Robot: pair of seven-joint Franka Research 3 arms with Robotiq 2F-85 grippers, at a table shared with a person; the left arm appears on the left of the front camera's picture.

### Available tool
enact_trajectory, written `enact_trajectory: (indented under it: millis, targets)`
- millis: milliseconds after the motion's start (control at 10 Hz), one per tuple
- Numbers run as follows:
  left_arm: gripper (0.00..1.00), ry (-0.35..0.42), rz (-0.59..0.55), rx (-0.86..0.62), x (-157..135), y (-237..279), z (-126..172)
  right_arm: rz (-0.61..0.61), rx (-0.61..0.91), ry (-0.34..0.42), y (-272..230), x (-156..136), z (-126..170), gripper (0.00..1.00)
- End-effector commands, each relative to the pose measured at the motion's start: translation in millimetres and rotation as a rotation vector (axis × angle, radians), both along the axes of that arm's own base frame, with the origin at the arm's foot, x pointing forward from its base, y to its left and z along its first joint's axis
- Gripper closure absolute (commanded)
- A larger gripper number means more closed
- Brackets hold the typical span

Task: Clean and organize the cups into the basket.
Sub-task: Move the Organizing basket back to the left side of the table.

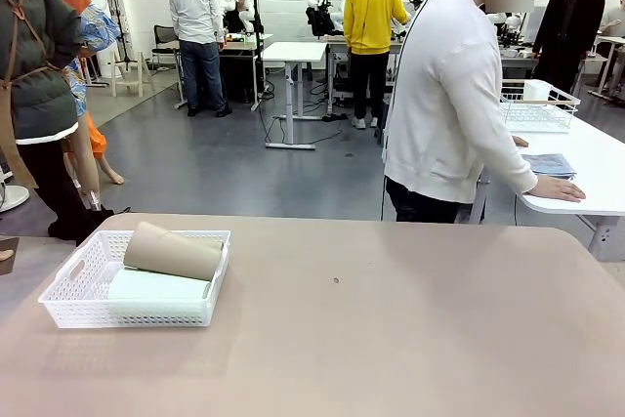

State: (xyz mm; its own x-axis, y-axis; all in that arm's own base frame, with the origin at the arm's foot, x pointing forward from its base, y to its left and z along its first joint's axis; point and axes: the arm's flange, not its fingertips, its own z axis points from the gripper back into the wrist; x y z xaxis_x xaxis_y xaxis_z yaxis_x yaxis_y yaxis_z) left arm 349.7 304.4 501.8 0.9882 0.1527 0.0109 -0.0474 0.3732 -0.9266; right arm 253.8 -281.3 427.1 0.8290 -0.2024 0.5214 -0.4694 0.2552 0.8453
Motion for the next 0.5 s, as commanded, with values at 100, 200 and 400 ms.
enact_trajectory:
  millis: [100,200,400]
  targets:
    - [0.0,0.007,0.011,0.003,-0.9,0.9,1.7,-0.001,0.002,-0.007,0.8,0.1,0.8,0.0]
    - [0.0,0.007,0.011,0.003,-0.9,0.9,1.7,-0.001,0.002,-0.007,0.8,0.1,0.8,0.0]
    - [0.0,0.007,0.011,0.003,-0.9,0.9,1.7,-0.001,0.002,-0.007,0.8,0.1,0.8,0.0]
